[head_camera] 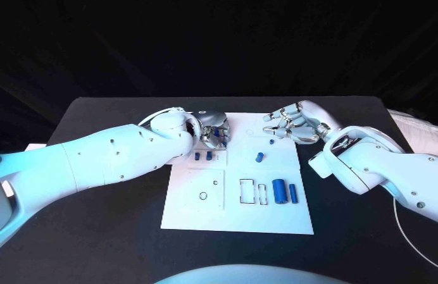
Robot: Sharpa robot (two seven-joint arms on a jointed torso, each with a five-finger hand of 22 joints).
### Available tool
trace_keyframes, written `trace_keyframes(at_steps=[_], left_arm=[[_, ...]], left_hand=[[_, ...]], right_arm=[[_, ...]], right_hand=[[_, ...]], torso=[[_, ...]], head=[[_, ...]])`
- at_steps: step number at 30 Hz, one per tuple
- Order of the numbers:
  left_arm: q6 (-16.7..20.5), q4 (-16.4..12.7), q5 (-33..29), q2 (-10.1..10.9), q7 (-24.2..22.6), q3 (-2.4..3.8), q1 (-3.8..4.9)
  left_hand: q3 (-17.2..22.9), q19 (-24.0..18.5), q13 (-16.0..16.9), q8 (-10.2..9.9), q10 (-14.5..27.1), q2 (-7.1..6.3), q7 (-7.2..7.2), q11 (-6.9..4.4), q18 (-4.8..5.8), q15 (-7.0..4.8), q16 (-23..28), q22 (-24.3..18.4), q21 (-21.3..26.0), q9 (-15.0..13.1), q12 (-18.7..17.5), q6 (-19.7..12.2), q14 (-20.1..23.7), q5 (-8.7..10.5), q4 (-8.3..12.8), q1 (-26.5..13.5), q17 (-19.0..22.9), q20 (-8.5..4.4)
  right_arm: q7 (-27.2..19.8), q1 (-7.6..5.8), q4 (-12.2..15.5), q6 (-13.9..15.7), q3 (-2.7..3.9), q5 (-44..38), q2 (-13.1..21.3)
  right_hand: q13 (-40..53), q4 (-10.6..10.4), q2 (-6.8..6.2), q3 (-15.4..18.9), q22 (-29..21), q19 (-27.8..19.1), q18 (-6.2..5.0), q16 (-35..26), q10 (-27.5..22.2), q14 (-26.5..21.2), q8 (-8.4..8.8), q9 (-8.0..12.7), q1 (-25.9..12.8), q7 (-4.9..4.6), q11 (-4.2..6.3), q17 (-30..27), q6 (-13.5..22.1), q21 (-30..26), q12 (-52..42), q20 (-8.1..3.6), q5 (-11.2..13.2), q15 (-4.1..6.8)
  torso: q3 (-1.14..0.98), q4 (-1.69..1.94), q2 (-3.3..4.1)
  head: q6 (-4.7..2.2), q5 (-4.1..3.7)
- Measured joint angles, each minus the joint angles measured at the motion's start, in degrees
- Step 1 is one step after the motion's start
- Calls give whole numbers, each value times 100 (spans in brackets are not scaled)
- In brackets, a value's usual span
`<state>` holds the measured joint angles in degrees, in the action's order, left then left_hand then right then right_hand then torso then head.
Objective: Assemble the parts on the task board
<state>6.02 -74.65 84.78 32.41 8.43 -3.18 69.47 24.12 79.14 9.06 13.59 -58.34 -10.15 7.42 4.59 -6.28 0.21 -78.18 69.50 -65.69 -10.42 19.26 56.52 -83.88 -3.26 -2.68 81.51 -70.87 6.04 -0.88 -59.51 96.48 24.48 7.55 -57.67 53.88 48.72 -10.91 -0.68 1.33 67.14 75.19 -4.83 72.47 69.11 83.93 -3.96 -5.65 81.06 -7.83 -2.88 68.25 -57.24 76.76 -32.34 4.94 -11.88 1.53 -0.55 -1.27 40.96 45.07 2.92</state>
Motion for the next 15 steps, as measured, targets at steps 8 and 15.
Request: trace_keyframes(at_steps=[8, 15], left_arm=[[-23, 40, 38, -35, 47, 9, -1], [-69, 62, 61, -71, 80, 18, 2]], left_hand=[[227, 27, -87, -56, -209, 67, 2, -40, 0, -20, -33, 101, -88, 47, -85, 144, -20, 0, 57, 67, 0, -27], [428, 41, -124, -100, -393, 111, 1, -55, 0, -20, -55, 173, -155, 77, -131, 247, -20, 0, 150, 111, 1, -41]], right_arm=[[0, 0, 4, 0, 0, 0, 1], [0, 0, 9, -1, 0, 0, 6]], right_hand=[[0, 0, 0, 0, 0, 0, 0, 0, 1, 0, 0, 1, 0, 0, -1, 0, 0, 0, 0, 0, 0, 0], [-7, 0, 0, 0, 0, 0, 0, 0, 1, 0, 0, 1, 0, 0, -1, 0, 0, 0, 0, 0, -32, 0]], torso=[[-1, 5, -3], [-1, 3, -3]], head=[[3, -10], [-8, -19]])
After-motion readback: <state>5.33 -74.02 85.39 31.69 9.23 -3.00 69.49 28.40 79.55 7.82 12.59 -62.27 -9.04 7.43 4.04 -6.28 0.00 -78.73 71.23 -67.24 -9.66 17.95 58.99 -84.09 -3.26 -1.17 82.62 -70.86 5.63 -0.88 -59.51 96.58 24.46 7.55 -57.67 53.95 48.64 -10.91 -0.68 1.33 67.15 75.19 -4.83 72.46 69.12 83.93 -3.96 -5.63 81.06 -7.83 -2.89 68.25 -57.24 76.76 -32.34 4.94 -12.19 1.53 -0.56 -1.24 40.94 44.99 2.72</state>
